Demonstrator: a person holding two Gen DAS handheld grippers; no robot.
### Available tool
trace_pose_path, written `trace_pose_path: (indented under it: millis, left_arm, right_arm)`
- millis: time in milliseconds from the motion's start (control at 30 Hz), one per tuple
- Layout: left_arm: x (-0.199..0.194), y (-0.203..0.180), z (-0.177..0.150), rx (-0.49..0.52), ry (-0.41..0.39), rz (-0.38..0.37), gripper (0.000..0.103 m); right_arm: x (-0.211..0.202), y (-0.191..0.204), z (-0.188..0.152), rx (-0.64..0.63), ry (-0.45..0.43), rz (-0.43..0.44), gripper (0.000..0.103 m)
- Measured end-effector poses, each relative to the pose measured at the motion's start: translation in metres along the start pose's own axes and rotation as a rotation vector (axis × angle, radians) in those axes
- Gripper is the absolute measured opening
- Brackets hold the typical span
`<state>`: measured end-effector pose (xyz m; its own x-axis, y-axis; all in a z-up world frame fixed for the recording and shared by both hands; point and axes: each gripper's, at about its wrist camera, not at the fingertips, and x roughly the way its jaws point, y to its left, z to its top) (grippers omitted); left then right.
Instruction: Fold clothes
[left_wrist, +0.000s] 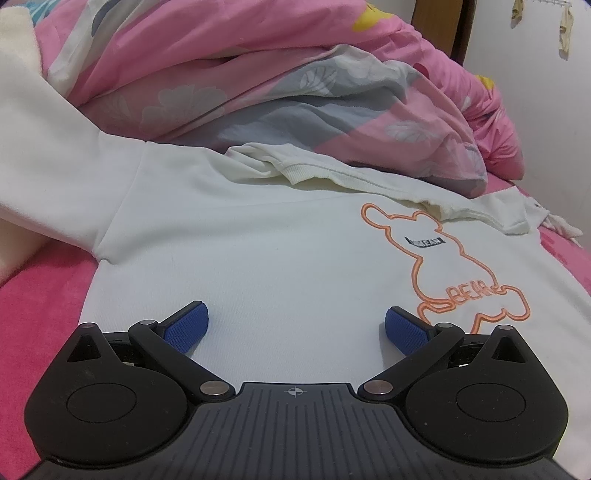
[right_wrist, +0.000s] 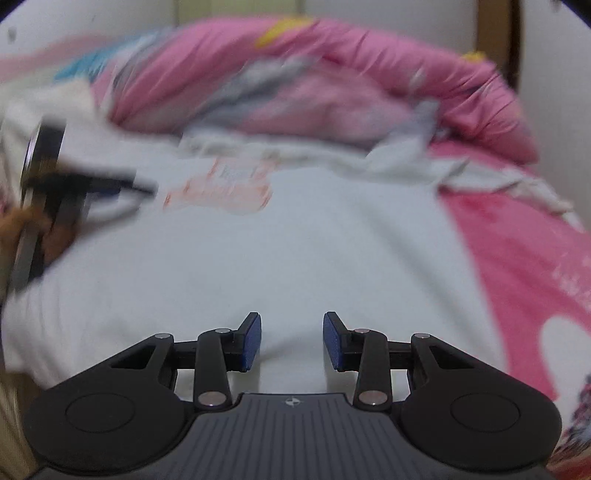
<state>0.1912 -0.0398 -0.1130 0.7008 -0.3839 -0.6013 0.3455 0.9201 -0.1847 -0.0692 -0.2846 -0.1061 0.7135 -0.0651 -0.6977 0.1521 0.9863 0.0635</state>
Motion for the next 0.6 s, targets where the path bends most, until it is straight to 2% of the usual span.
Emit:
trace_pose_path:
  millis: [167, 267, 400, 600]
  left_arm:
    - [0.001, -0.002, 0.001, 0.006, 0.004, 0.005, 0.103]
    - [0.000, -0.001, 0.001, 0.006, 0.003, 0.005, 0.103]
    - [0.000, 0.001, 0.000, -0.005, -0.001, -0.004, 0.103]
    - [0.001, -0.001, 0.000, 0.006, 0.003, 0.003, 0.103]
  right_arm:
    - [0.003, 0.019, -0.012, -0.046, 0.069, 0.098, 0.039]
    - [0.022, -0.010, 0.016, 0.016, 0.044, 0.082, 0.041]
    - [0.047, -0.049, 0.052, 0.099, 0.010, 0.060, 0.066]
    - [0.086, -0.107, 0.107, 0.222, -0.040, 0.026, 0.066]
